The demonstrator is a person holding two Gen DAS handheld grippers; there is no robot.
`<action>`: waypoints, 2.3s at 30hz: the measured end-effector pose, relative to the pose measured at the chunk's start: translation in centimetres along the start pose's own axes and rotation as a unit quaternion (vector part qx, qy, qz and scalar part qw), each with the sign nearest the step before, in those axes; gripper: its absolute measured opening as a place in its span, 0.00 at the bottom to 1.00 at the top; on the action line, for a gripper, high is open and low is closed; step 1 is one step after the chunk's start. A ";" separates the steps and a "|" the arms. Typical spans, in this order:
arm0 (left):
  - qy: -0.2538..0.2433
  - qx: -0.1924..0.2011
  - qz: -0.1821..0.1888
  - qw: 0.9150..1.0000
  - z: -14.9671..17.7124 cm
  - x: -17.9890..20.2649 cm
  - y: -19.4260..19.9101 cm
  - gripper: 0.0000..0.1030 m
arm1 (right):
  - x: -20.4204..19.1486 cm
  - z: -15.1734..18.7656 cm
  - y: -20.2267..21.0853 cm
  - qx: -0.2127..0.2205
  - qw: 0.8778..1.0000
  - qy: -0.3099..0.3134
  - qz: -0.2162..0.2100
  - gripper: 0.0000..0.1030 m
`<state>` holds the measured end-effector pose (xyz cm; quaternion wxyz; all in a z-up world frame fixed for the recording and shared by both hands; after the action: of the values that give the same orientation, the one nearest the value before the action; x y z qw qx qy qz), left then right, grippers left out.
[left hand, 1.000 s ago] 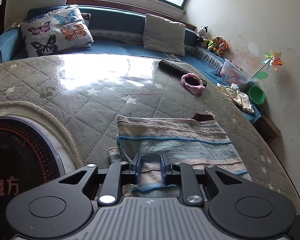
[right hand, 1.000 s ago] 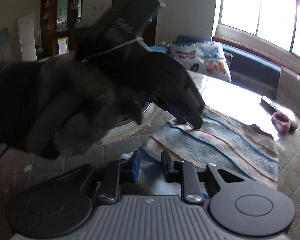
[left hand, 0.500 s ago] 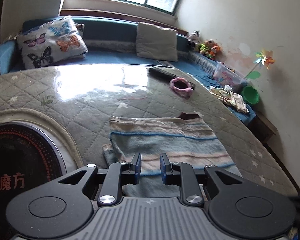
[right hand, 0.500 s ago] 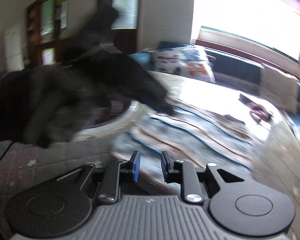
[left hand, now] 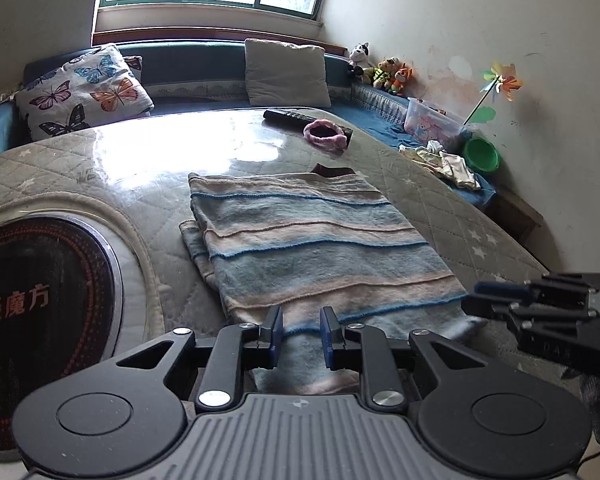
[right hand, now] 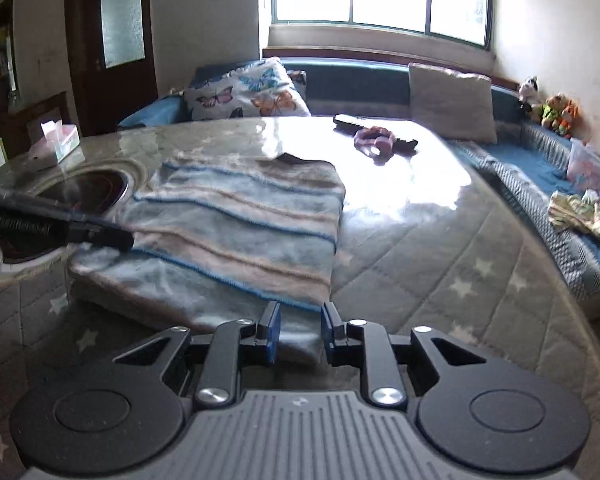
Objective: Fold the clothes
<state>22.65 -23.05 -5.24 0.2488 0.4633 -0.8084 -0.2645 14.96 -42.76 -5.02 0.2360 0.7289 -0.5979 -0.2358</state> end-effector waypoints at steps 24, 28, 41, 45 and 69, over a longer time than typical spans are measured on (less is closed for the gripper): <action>0.002 0.006 -0.028 1.000 3.9 -0.6 5.1 0.78 | -2.7 2.3 2.1 0.025 0.998 -0.047 0.018 0.54; -0.002 0.008 -0.031 0.999 4.8 -0.8 6.0 0.90 | -3.3 3.1 2.6 0.025 0.998 -0.057 0.024 0.69; 0.003 0.010 -0.030 0.999 7.2 -1.0 8.1 1.00 | -5.8 4.3 4.0 0.036 0.997 -0.053 0.050 0.91; 0.009 0.008 -0.035 0.999 7.8 -1.2 8.5 1.00 | -6.2 4.5 4.4 0.039 0.997 -0.052 0.053 0.94; -0.002 0.012 -0.059 0.998 9.9 -0.9 10.1 1.00 | -8.2 5.4 5.9 0.051 0.995 -0.045 0.076 1.00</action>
<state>10.42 -15.95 -6.02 0.2251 0.5129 -0.7832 -0.2700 5.68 -36.10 -5.00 0.1888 0.6810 -0.6727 -0.2191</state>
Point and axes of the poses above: each gripper's, at about its wrist camera, not at the fingertips, and y roughly against the way its jaws point, x to its right, z to its underside, the point moved 10 cm from there along -y, roughly the way its jaws point, and after that the axes turned 4 degrees about -z, right-handed, at the moved point
